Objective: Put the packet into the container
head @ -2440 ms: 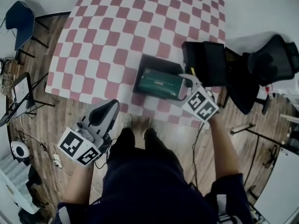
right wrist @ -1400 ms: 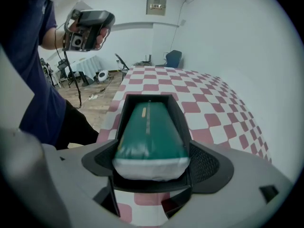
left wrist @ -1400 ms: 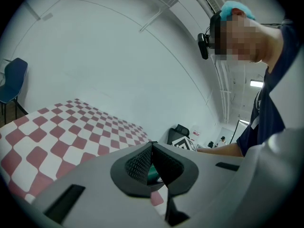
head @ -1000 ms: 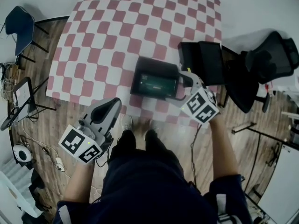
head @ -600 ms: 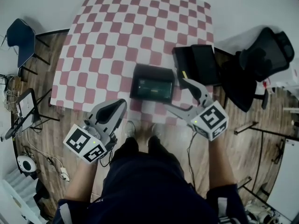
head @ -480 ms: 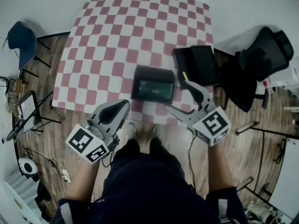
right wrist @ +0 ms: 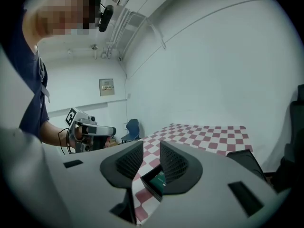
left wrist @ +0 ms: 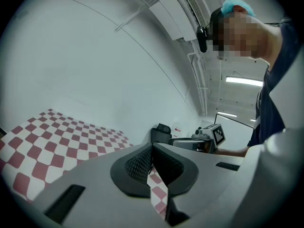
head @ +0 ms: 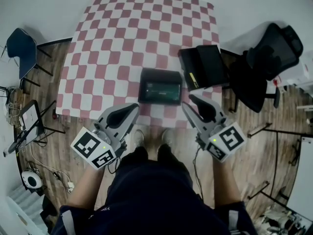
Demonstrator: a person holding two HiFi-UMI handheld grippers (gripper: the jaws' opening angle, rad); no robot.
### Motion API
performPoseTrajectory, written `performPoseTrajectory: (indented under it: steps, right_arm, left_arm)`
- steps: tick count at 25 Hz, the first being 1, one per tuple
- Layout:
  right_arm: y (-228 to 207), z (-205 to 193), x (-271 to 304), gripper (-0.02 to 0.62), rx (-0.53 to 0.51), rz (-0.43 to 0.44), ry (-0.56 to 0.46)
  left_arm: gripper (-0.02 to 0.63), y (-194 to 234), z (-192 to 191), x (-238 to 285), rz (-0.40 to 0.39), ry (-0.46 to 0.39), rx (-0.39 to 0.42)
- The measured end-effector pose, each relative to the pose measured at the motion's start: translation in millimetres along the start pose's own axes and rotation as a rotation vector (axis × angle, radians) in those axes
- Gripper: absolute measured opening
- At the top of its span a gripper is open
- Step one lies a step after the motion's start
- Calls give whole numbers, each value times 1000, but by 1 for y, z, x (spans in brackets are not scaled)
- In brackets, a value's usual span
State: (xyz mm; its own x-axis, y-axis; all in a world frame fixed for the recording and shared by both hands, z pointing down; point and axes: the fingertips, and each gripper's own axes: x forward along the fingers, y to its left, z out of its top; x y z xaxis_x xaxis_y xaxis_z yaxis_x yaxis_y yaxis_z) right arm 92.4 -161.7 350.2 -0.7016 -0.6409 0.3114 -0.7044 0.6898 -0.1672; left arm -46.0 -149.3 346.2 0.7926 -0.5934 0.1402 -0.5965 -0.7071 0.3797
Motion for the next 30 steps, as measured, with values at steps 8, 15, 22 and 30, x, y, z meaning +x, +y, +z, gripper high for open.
performPoseTrajectory:
  steps: [8,15,22,30]
  right_arm:
    - [-7,-7,-13,18,84,-82,-28]
    - [-3,-15,-15,17,108,-84,-10]
    - [-4,-21,-15,15,127,-90,12]
    - [-7,-24,-9,15,148,-80,17]
  left_arm:
    - [25,-5,-1,-1,-35,13,13]
    - [25,-5,2,0,-51,11,21]
    - [25,-3,5,3,-57,7,23]
    - [25,-1,5,10,-59,8,25]
